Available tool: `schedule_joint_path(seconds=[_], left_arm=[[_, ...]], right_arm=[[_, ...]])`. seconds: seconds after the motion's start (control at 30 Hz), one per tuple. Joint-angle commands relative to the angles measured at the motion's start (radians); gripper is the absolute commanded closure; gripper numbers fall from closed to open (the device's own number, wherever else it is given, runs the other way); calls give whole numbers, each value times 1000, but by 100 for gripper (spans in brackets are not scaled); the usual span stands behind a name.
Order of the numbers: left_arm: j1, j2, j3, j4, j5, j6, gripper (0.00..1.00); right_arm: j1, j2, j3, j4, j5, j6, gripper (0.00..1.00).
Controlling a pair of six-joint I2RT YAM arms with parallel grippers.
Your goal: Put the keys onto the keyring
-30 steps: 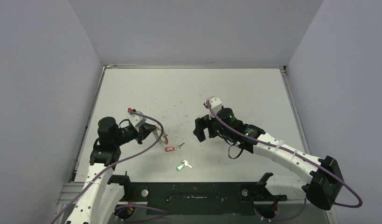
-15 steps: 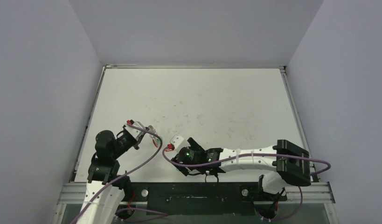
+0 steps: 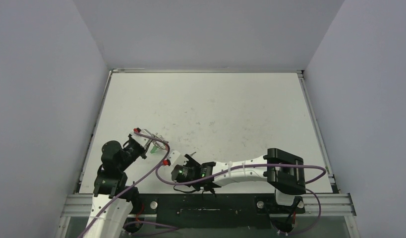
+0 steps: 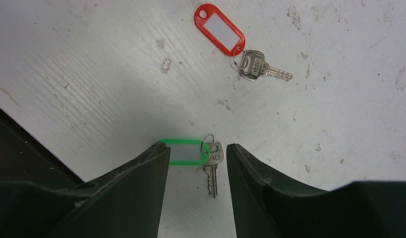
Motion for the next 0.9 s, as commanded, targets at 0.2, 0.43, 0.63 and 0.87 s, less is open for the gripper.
schedule_joint_path(seconds=[0.2, 0.43, 0.63, 0.87], left_arm=[[-1, 5, 18, 37, -11, 10, 100], [-1, 14, 20, 36, -6, 10, 100], [-1, 17, 19, 43, 9, -10, 100], [-2, 48, 3, 121, -6, -201, 82]], right_arm=[[-101, -62, -67, 89, -128, 123, 55], [-162, -92, -116, 136, -219, 164, 55], [-178, -94, -132, 156, -245, 180, 55], [-239, -103, -145, 206, -318, 212, 53]])
